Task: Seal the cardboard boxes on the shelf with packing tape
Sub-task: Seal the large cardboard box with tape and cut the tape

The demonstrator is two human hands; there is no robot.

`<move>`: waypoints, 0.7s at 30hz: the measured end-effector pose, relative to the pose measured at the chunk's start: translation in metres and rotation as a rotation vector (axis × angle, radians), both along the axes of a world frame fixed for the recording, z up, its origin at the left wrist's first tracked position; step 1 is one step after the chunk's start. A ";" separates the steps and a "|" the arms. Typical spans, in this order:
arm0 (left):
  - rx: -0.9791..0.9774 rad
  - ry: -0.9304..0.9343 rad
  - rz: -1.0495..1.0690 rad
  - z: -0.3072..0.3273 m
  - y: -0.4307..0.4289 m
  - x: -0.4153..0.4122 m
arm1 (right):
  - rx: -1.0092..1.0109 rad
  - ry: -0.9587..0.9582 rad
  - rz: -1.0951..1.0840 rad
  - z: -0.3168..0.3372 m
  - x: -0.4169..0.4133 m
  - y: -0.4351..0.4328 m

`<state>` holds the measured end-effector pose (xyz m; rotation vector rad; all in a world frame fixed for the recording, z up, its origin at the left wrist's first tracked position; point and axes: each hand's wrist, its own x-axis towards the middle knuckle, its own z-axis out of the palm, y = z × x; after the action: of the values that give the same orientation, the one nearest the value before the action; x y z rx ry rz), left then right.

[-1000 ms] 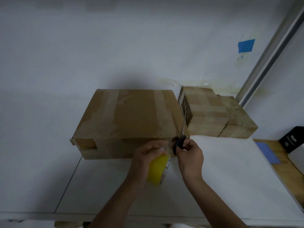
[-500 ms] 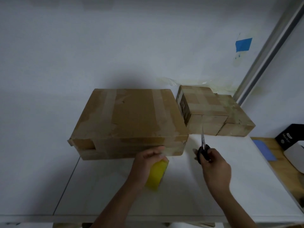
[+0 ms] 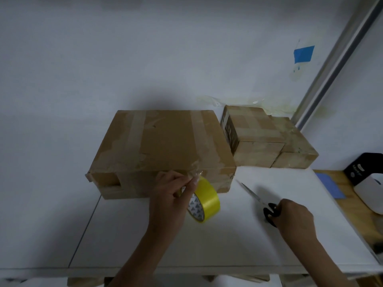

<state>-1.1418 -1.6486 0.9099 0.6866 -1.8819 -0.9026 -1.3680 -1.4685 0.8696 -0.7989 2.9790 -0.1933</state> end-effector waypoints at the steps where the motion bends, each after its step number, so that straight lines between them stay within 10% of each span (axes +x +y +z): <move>1: -0.028 0.007 0.015 0.002 0.000 0.001 | 0.018 -0.022 0.001 0.001 -0.002 -0.002; 10: -0.087 -0.016 0.207 0.009 -0.007 0.015 | 0.160 -0.127 -0.031 0.017 -0.006 -0.016; 21: 0.448 0.368 0.408 0.034 -0.040 0.059 | -0.457 -0.172 0.486 0.056 0.033 -0.068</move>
<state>-1.0830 -1.6885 0.9442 1.0474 -1.1647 -1.0996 -1.3350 -1.5364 0.9253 -1.4310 2.5066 -0.8782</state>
